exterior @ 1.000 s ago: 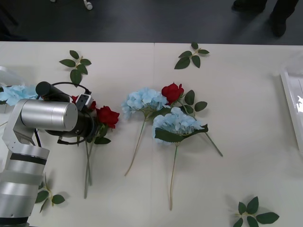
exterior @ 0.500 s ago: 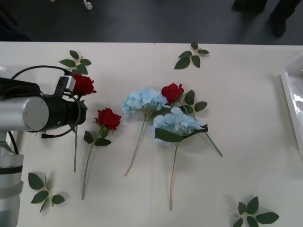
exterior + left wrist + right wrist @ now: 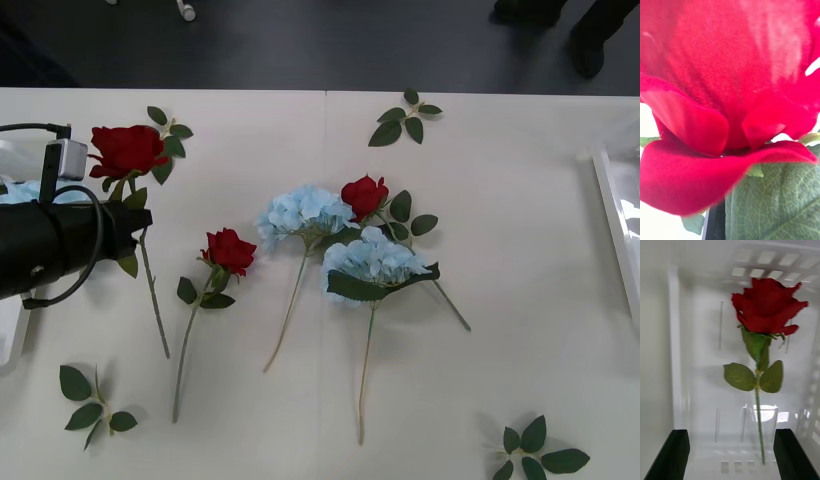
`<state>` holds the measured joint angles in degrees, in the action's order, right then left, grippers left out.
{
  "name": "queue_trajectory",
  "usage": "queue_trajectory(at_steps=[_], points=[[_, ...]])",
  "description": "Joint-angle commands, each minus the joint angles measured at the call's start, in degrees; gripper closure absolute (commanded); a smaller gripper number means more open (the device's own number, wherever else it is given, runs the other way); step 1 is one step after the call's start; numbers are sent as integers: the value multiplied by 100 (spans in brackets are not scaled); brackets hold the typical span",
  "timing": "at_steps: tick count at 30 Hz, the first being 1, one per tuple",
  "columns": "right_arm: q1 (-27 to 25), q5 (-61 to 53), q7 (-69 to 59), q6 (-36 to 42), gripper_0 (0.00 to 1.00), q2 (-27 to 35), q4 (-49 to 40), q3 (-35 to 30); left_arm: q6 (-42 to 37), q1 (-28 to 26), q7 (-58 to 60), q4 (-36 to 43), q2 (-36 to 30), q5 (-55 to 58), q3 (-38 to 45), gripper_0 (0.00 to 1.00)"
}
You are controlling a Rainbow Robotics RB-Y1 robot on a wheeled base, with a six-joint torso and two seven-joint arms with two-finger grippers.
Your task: Put the red flowers into the right box and the blue flowers into the left box
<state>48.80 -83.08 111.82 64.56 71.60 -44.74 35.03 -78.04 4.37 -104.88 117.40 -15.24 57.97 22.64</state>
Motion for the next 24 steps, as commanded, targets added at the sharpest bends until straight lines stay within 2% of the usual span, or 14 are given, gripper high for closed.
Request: queue_trajectory(at_steps=[1, 8, 18, 22, 24], points=[[50, -32, -424, 250, 35, 179, -536, -339, -62, -121, -1491, 222, -76, 689, 145, 100], [59, 82, -1699, 725, 34, 179, -1617, -435, -476, -129, -2537, 213, -67, 2166, 461, 100], [50, 240, -3149, 980, 34, 153, -2935, -444, -827, -129, -3363, 213, -58, 3616, 523, 100], [33, 222, -3254, 1006, 34, 196, -3401, -620, -836, -129, -3486, 213, -23, 4222, 523, 100], [-143, 178, -3193, 1041, 34, 232, -3709, -919, -827, -129, -3557, 213, -23, 4671, 514, 100]])
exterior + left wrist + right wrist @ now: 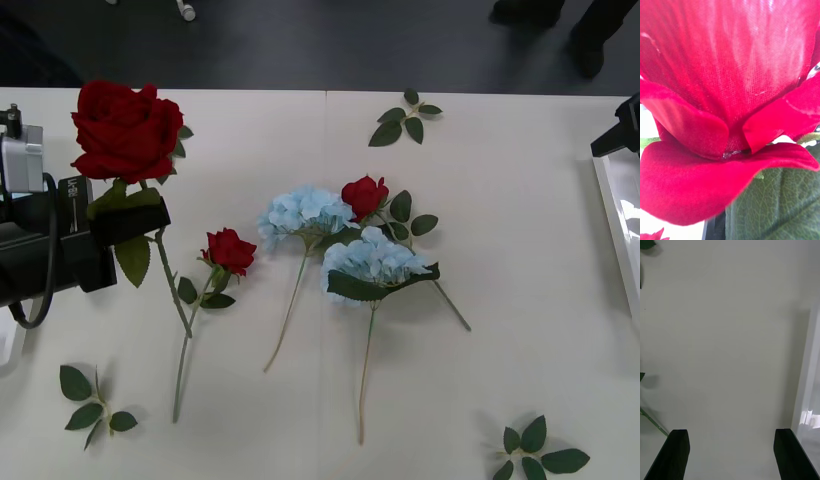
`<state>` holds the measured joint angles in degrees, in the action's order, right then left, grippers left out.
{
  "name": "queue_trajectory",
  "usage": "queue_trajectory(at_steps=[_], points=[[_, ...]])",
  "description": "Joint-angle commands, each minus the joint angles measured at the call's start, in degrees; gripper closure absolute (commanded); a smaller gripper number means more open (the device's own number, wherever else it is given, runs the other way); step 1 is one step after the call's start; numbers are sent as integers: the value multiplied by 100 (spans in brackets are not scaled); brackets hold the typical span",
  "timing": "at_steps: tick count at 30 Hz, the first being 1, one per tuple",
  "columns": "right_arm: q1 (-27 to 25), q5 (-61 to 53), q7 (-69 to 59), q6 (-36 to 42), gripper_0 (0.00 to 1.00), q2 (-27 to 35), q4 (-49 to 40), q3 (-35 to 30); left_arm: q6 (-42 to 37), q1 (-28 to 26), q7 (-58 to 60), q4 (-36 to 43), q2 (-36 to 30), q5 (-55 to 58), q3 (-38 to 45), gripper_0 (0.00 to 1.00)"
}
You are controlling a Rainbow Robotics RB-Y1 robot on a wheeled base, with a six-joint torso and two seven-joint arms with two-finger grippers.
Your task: Put the red flowers into the right box and the blue flowers into the left box
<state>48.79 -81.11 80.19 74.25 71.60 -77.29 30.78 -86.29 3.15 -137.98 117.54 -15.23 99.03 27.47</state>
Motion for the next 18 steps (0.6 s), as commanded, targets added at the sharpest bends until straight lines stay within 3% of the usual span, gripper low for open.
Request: queue_trajectory(at_steps=[1, 4, 7, 13, 18], points=[[-265, -45, -4, 64, 34, 249, -620, -634, -2, -8, -326, 199, -15, 705, 30, 100], [-784, -81, 49, -130, 34, 319, -1280, -1056, -2, 1, -730, 199, 12, 1030, 13, 100], [-1698, -133, 93, -789, 35, 425, -2202, -1548, -2, 19, -1126, 199, 179, 1233, 4, 100], [-3614, -107, 190, -2599, 35, 495, -3828, -2296, -2, 168, -1398, 199, 513, 1285, -190, 100], [-4897, 34, 541, -4164, 35, 522, -4707, -2331, -2, 361, -1424, 199, 697, 1127, -365, 100]])
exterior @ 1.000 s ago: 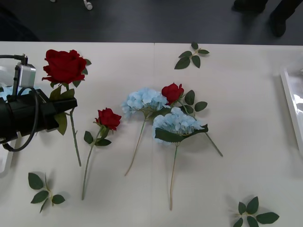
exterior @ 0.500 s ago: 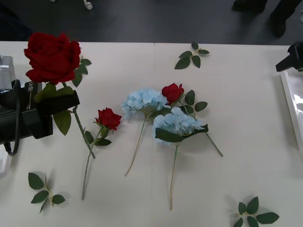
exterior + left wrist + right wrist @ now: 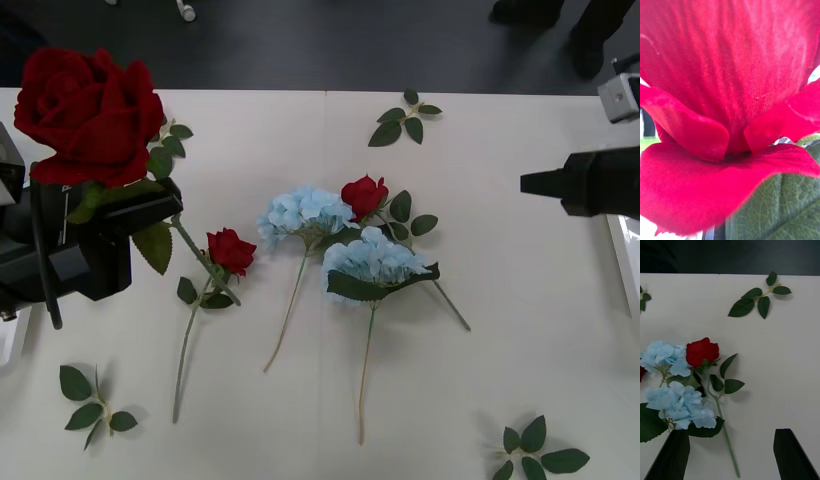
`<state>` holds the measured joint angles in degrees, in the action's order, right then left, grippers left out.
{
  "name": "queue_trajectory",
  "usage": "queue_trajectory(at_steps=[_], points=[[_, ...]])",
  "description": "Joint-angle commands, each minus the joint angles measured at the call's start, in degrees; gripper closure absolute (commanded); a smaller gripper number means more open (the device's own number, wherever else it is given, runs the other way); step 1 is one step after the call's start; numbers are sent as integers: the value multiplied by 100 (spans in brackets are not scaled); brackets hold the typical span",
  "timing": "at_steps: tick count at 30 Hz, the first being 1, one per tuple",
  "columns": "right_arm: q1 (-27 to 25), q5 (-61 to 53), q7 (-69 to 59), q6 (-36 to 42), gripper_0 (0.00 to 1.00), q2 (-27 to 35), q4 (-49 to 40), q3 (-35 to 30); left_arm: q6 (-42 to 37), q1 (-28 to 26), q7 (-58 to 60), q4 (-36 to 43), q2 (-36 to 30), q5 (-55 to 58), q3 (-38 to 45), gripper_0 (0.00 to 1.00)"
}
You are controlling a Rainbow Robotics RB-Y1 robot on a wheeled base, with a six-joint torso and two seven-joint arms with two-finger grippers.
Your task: Put the red flowers into the right box and the blue flowers into the left box
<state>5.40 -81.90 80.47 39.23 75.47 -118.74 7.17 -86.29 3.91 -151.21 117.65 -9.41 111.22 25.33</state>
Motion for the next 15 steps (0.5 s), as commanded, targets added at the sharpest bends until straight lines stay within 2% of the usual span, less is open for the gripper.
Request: queue_trajectory(at_steps=[1, 4, 7, 11, 14, 15], points=[[-786, 139, 698, -918, 35, 99, -704, 39, -2, 339, -101, 188, 176, -162, -195, 100], [-1208, 174, 1199, -1304, 34, -68, -1002, 30, 24, 426, -101, 188, 378, -408, -300, 100], [-1384, 192, 1595, -1480, 35, -340, -1257, 92, 59, 506, -101, 188, 607, -663, -414, 100], [-1287, 200, 2105, -1805, 34, -577, -1460, 540, 174, 593, -101, 188, 756, -935, -652, 100], [-1006, 200, 2421, -2201, 34, -630, -1468, 1147, 367, 602, -101, 188, 765, -1032, -863, 100], [-795, 209, 2579, -2377, 34, -656, -1460, 1525, 481, 602, -101, 179, 774, -1041, -959, 100]])
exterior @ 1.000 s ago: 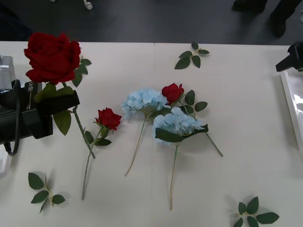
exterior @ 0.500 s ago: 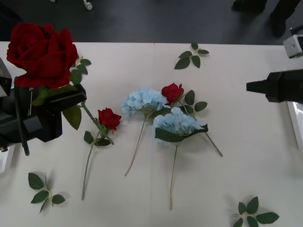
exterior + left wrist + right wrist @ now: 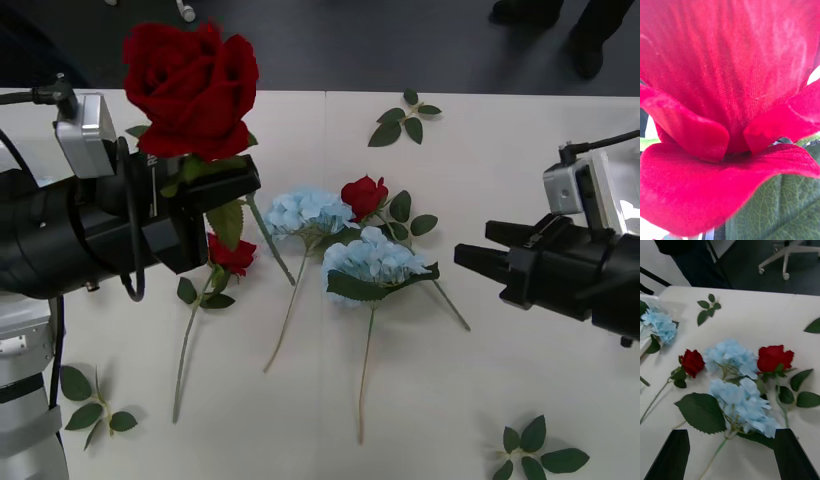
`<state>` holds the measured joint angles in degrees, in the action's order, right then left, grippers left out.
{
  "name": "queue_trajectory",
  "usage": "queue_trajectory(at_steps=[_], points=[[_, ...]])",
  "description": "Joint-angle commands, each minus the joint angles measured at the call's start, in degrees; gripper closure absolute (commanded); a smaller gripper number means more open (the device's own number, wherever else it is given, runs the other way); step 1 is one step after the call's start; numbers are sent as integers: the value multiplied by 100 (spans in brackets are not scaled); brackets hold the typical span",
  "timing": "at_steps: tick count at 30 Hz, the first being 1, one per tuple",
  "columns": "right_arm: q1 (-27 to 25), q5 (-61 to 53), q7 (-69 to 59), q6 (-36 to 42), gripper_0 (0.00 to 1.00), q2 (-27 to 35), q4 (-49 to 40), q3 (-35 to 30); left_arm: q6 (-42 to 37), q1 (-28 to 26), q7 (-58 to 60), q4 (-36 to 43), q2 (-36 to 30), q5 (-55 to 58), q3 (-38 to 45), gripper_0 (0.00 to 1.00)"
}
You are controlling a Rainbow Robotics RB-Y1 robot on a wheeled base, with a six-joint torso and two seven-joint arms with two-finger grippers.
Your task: Put the red flowers into the right box and the blue flowers into the left box
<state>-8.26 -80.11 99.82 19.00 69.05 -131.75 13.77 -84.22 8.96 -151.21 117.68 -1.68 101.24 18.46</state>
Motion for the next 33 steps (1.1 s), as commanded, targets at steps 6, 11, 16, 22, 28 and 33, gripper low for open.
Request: queue_trajectory(at_steps=[6, 11, 16, 22, 28, 33], points=[[1890, 31, 881, -1065, 34, -129, 176, 2605, 389, 98, -101, 167, 2, -43, -378, 100], [3032, 31, 917, -1707, 35, -612, 730, 3879, 389, 80, -75, 159, -7, -16, -378, 100], [3533, 75, 978, -2181, 34, -1140, 1196, 4398, 389, 80, -75, 159, -7, -16, -378, 100], [3647, 136, 1057, -2199, 34, -1597, 1292, 4407, 389, 80, -75, 159, -7, -16, -378, 100], [3727, 145, 1066, -2208, 34, -1948, 1284, 4424, 389, 80, -75, 159, -7, -16, -378, 100], [3727, 145, 1075, -2243, 34, -2010, 1292, 4433, 389, 80, -75, 159, -7, -16, -378, 100]])
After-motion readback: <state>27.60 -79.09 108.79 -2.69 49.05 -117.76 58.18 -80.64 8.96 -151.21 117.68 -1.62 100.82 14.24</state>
